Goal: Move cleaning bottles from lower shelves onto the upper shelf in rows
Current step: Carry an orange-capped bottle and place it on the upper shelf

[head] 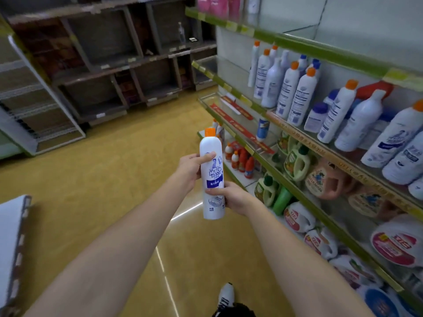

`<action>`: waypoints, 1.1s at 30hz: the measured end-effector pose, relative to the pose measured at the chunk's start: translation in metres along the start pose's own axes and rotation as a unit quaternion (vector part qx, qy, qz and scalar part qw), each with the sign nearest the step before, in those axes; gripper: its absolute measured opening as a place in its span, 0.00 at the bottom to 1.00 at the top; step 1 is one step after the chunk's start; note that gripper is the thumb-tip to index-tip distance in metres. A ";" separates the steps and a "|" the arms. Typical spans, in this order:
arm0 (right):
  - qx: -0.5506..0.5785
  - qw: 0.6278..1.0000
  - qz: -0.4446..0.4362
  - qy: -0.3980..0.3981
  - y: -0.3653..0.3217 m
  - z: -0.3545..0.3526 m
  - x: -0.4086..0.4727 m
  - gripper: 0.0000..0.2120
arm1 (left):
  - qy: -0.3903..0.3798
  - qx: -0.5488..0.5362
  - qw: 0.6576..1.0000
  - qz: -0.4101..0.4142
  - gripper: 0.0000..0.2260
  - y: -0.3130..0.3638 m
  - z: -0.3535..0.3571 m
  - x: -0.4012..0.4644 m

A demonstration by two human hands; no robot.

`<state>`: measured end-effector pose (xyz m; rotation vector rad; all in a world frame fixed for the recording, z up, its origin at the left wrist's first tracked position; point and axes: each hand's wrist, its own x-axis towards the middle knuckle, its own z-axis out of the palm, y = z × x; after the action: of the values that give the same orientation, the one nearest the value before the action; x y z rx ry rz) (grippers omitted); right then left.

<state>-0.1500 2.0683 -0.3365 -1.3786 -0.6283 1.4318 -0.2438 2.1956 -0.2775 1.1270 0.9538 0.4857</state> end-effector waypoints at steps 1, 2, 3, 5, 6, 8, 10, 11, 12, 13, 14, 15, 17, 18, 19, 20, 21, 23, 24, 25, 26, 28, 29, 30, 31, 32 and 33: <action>0.000 1.000 -0.013 0.014 -0.012 -0.006 0.010 0.20 | -0.001 0.004 1.000 0.003 0.17 0.014 0.007 0.014; -0.003 0.999 -0.027 0.026 -0.024 -0.012 0.020 0.20 | -0.004 0.005 1.000 0.008 0.16 0.027 0.013 0.026; -0.006 0.998 -0.040 0.038 -0.035 -0.019 0.028 0.20 | -0.008 0.004 1.000 0.013 0.15 0.039 0.020 0.037; -0.011 0.996 -0.064 0.063 -0.059 -0.033 0.040 0.20 | -0.022 0.002 0.999 0.024 0.14 0.061 0.034 0.057; -0.016 0.994 -0.075 0.072 -0.070 -0.041 0.045 0.21 | -0.031 0.000 0.999 0.028 0.14 0.072 0.041 0.065; -0.023 0.991 -0.094 0.089 -0.095 -0.055 0.049 0.20 | -0.056 0.001 0.998 0.040 0.16 0.093 0.057 0.079; -0.025 0.987 -0.113 0.112 -0.118 -0.069 0.052 0.18 | -0.080 0.006 0.995 0.053 0.18 0.114 0.072 0.090; -0.024 0.984 -0.124 0.125 -0.128 -0.075 0.053 0.18 | -0.092 0.008 0.994 0.061 0.18 0.124 0.079 0.096; -0.024 0.981 -0.135 0.136 -0.137 -0.081 0.055 0.19 | -0.106 0.009 0.992 0.072 0.18 0.134 0.086 0.102; -0.026 0.978 -0.149 0.145 -0.147 -0.087 0.058 0.20 | -0.120 0.013 0.989 0.084 0.17 0.143 0.092 0.109; -0.031 0.975 -0.162 0.151 -0.156 -0.092 0.061 0.20 | -0.132 0.018 0.987 0.095 0.15 0.153 0.098 0.115; -0.036 0.970 -0.173 0.165 -0.166 -0.097 0.064 0.20 | -0.144 0.020 0.984 0.105 0.13 0.162 0.103 0.121; -0.041 0.962 -0.185 0.195 -0.187 -0.106 0.072 0.20 | -0.169 0.017 0.978 0.119 0.09 0.182 0.112 0.134; -0.044 0.959 -0.191 0.206 -0.198 -0.110 0.077 0.21 | -0.180 0.016 0.976 0.124 0.08 0.192 0.114 0.141; -0.050 0.955 -0.196 0.217 -0.208 -0.113 0.083 0.21 | -0.189 0.016 0.973 0.129 0.08 0.202 0.116 0.150; -0.058 0.951 -0.199 0.229 -0.219 -0.115 0.090 0.21 | -0.198 0.013 0.971 0.136 0.10 0.212 0.117 0.161; -0.063 0.947 -0.203 0.241 -0.230 -0.117 0.099 0.20 | -0.208 0.010 0.968 0.143 0.12 0.222 0.117 0.173; -0.068 0.938 -0.213 0.266 -0.252 -0.118 0.119 0.19 | -0.228 0.012 0.961 0.158 0.15 0.244 0.116 0.196; -0.067 0.934 -0.218 0.276 -0.262 -0.118 0.131 0.18 | -0.240 0.018 0.957 0.162 0.15 0.256 0.114 0.209; -0.067 0.930 -0.223 0.283 -0.273 -0.117 0.144 0.18 | -0.256 0.026 0.952 0.165 0.15 0.269 0.112 0.222; -0.065 0.928 -0.228 0.286 -0.284 -0.116 0.157 0.18 | -0.273 0.038 0.946 0.170 0.14 0.282 0.109 0.236; -0.064 0.924 -0.237 0.294 -0.307 -0.115 0.186 0.18 | -0.297 0.063 0.935 0.184 0.10 0.308 0.104 0.264; -0.064 0.920 -0.240 0.303 -0.320 -0.113 0.200 0.16 | -0.303 0.070 0.931 0.191 0.08 0.321 0.102 0.279; -0.063 0.917 -0.243 0.311 -0.334 -0.112 0.214 0.15 | -0.308 0.073 0.928 0.197 0.08 0.333 0.100 0.293; -0.060 0.914 -0.244 0.319 -0.347 -0.110 0.227 0.13 | -0.311 0.077 0.925 0.204 0.07 0.346 0.098 0.307; -0.057 0.912 -0.246 0.323 -0.360 -0.108 0.241 0.12 | -0.314 0.079 0.923 0.209 0.07 0.358 0.096 0.321; -0.055 0.911 -0.250 0.324 -0.373 -0.106 0.254 0.13 | -0.316 0.081 0.921 0.214 0.08 0.370 0.094 0.334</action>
<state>0.1032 2.4003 -0.1350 -1.5273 -0.5630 0.4863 0.0589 2.5388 -0.0595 1.5290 0.1787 0.3527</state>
